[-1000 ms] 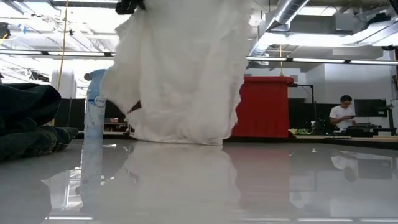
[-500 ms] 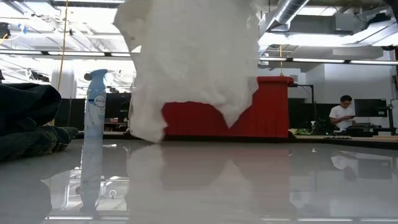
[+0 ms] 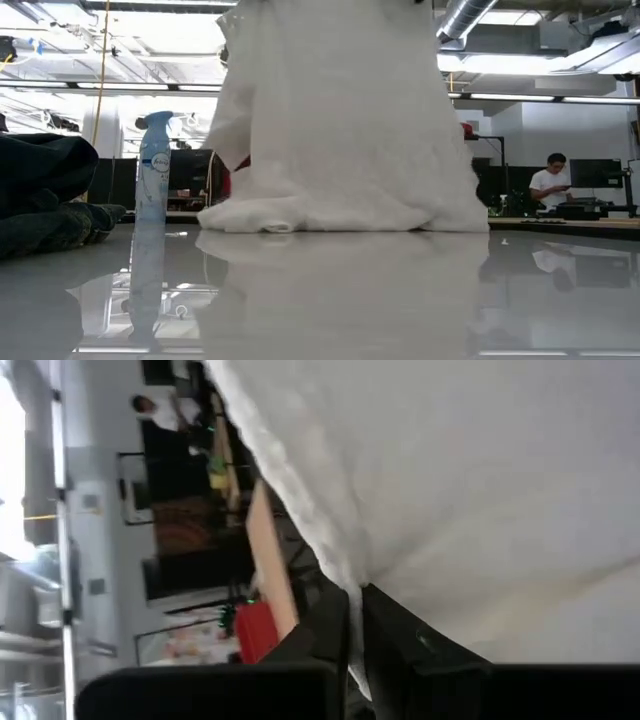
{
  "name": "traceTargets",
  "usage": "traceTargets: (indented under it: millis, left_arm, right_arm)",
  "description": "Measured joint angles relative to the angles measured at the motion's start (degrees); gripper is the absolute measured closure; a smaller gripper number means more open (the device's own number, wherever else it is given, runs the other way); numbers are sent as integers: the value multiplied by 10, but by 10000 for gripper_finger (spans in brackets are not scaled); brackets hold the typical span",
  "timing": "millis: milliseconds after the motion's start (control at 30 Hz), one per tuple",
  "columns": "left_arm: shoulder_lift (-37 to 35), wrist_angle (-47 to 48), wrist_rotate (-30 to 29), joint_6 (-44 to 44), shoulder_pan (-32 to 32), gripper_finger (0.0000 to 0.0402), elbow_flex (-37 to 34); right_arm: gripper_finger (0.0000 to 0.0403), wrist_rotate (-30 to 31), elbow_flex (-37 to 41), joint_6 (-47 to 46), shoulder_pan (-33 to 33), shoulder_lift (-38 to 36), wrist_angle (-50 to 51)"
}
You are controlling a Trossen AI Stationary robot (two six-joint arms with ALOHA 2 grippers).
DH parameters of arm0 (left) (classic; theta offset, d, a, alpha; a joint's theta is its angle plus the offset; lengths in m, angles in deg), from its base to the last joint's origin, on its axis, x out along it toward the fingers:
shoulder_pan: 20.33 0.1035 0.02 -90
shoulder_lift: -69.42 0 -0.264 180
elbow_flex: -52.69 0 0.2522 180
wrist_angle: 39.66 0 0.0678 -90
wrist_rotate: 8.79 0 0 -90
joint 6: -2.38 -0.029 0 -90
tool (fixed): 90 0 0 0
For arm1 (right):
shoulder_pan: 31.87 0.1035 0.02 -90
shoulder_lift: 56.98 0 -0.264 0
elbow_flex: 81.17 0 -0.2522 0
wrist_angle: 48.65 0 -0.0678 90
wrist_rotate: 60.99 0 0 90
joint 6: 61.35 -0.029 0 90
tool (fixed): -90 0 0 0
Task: Fold Laundry from Bin
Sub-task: Fold the white dress from the red bin
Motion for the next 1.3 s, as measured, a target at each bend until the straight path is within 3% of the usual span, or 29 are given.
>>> traceTargets:
  millis: [133,400,533,667,867,1000,1200,1300]
  left_arm:
    - [7,-63,13,-63,29,393,0]
    - [63,-343,-15,-315,98,393,0]
    - [69,-345,-27,-311,95,393,5]
    - [67,-309,-89,-287,66,393,6]
    - [39,-209,-211,-213,-21,393,6]
    - [12,-115,-258,-139,-110,393,6]
    - [-25,-71,-335,-55,-279,393,6]
    - [-36,-74,-336,-44,-368,393,6]
  right_arm:
    - [384,-41,-1,-18,-48,9,26]
    - [384,-64,-1,112,-109,15,-117]
    - [384,-60,-1,115,-102,1,-104]
    - [384,-41,-1,85,-62,-15,-45]
    - [384,-22,-1,-4,21,-35,32]
    - [384,11,-1,-66,107,-49,66]
    - [384,153,-1,-125,282,-50,89]
    - [384,244,-1,-142,374,-43,80]
